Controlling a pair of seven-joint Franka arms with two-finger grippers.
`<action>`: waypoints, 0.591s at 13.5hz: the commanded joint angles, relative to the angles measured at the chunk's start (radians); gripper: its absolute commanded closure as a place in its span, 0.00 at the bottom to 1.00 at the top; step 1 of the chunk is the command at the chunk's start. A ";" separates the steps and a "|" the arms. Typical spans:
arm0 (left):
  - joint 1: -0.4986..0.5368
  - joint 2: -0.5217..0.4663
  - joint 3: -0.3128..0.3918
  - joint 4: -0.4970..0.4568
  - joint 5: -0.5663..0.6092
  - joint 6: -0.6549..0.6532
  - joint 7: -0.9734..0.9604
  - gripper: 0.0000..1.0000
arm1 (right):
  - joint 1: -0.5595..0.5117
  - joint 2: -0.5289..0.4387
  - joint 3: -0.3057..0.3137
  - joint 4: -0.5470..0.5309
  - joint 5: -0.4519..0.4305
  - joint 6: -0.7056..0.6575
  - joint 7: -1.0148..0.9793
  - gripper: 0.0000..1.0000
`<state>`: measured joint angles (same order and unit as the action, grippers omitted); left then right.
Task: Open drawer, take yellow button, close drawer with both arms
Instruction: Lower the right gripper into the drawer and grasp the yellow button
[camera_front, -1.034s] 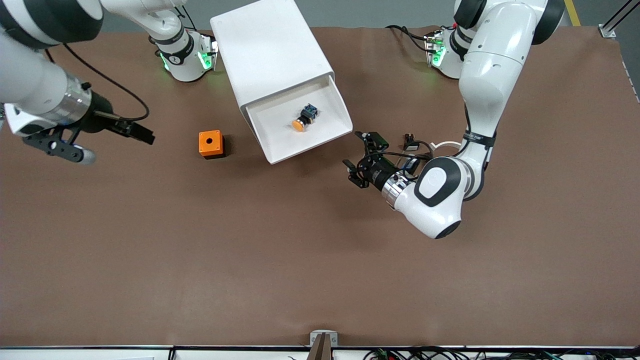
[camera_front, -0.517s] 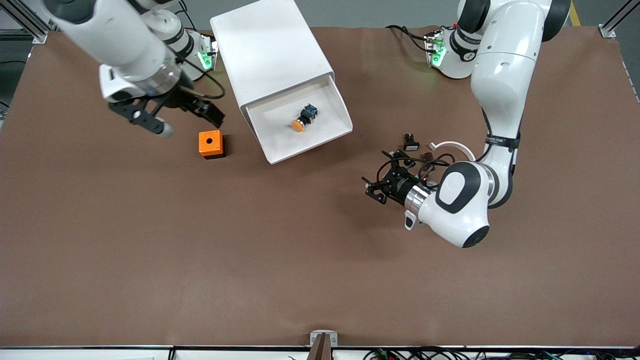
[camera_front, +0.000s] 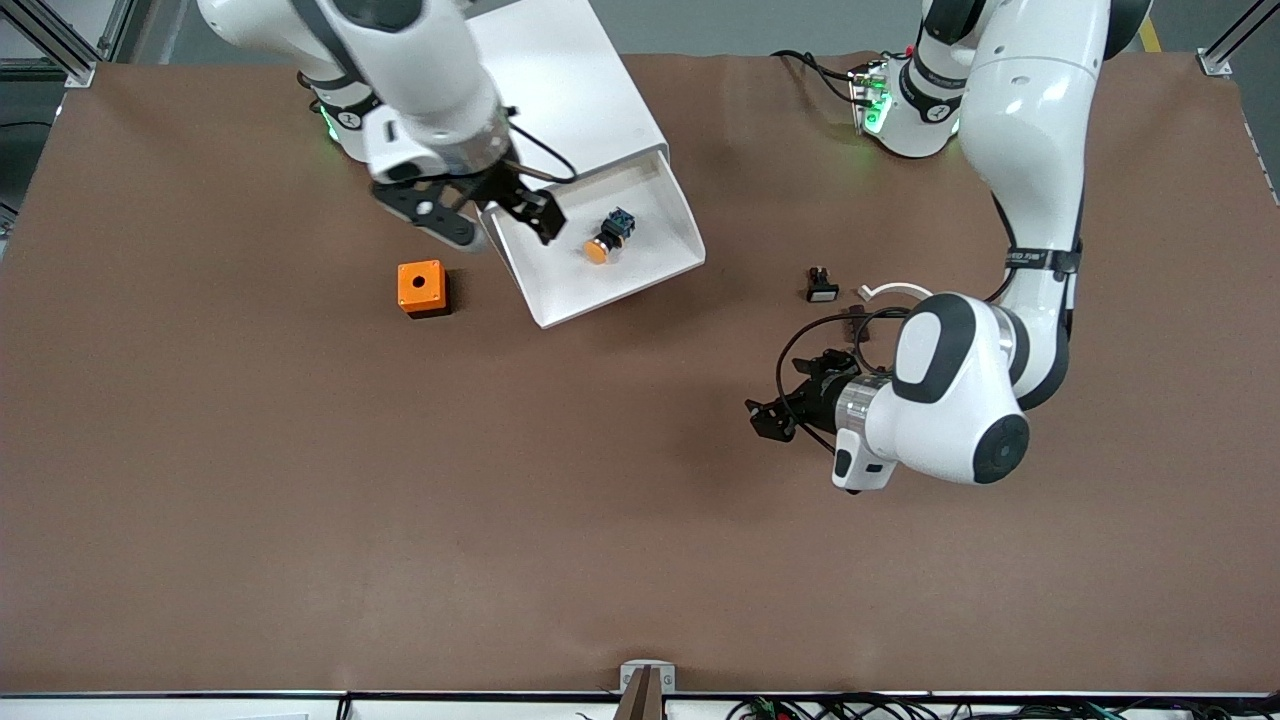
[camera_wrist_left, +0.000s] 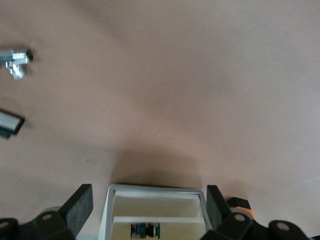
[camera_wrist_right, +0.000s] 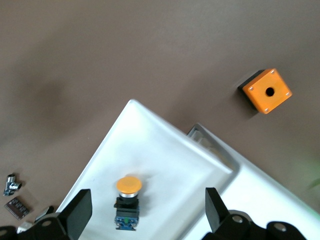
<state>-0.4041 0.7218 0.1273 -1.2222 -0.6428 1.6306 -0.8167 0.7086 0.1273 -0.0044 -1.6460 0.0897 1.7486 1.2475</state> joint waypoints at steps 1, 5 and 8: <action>-0.012 -0.028 0.000 -0.020 0.043 0.061 0.074 0.00 | 0.075 0.047 -0.012 -0.001 -0.030 0.043 0.099 0.00; -0.024 -0.044 -0.003 -0.020 0.112 0.145 0.123 0.00 | 0.127 0.093 -0.012 -0.018 -0.054 0.092 0.165 0.00; -0.035 -0.051 -0.006 -0.023 0.215 0.205 0.126 0.00 | 0.181 0.150 -0.012 -0.020 -0.079 0.126 0.199 0.00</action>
<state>-0.4301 0.7003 0.1235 -1.2238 -0.4893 1.8005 -0.7040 0.8492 0.2449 -0.0058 -1.6686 0.0456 1.8516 1.4064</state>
